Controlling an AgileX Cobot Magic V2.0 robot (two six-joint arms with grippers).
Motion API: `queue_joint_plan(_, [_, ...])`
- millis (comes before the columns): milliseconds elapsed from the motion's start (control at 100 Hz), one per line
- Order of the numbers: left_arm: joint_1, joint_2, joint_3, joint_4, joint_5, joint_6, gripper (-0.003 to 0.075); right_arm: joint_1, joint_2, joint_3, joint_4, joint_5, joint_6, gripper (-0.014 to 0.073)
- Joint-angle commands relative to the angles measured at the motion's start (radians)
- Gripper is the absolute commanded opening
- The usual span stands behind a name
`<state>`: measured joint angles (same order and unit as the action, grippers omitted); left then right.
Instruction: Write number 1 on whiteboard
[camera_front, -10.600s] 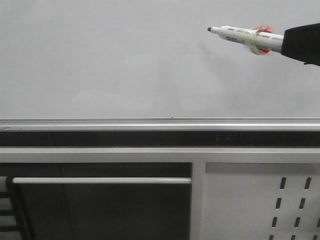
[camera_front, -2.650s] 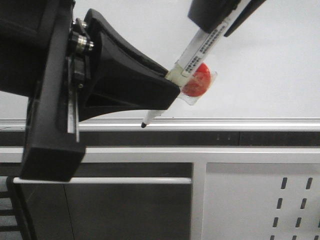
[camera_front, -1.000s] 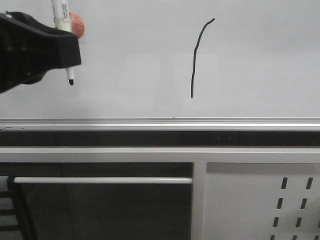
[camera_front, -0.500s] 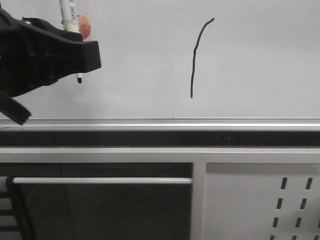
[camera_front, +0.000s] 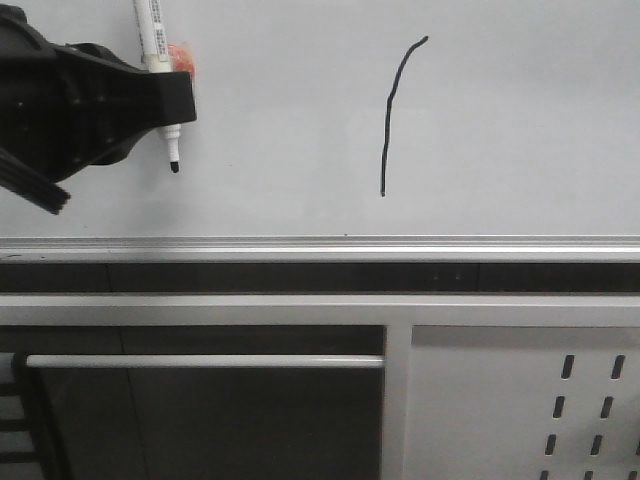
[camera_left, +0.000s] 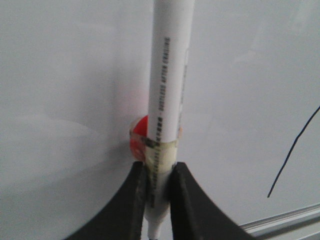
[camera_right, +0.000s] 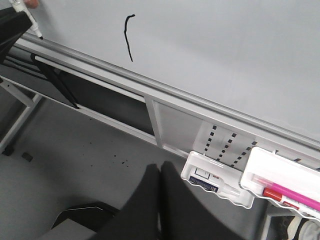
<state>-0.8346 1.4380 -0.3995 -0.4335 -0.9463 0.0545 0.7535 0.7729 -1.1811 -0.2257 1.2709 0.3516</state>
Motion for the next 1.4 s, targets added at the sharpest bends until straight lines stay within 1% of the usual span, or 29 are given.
queue_joint_plan(0, [0.038,-0.022,-0.025,0.109,-0.030,-0.074,-0.0018,-0.003,-0.003,-0.020,-0.036,0.020,-0.002,-0.0079])
queue_joint_plan(70, [0.062,-0.022,-0.025,0.153,-0.023,-0.105,-0.0018,-0.003,-0.003,-0.020,-0.038,0.020,-0.002,-0.0079])
queue_joint_plan(220, [0.088,-0.022,-0.025,0.161,-0.024,-0.119,-0.0018,-0.003,-0.003,-0.020,-0.046,0.020,-0.002,-0.0079])
queue_joint_plan(460, [0.088,-0.022,-0.025,0.178,-0.054,-0.117,-0.0018,-0.003,-0.003,-0.020,-0.045,0.020,-0.002,-0.0079])
queue_joint_plan(720, [0.088,-0.022,-0.025,0.176,-0.053,-0.110,-0.0018,-0.003,-0.003,-0.020,-0.045,0.018,-0.002,-0.0079])
queue_joint_plan(900, [0.118,-0.020,-0.025,0.176,-0.059,-0.110,-0.0018,-0.003,-0.003,-0.020,-0.045,0.018,-0.002,-0.0079])
queue_joint_plan(1230, [0.118,-0.020,-0.025,0.183,-0.073,-0.110,-0.0018,-0.003,-0.003,-0.020,-0.045,0.016,-0.002,-0.0079])
queue_joint_plan(1390, [0.118,-0.020,-0.025,0.215,-0.076,-0.110,-0.0018,-0.003,-0.003,-0.020,-0.045,0.016,-0.002,-0.0079])
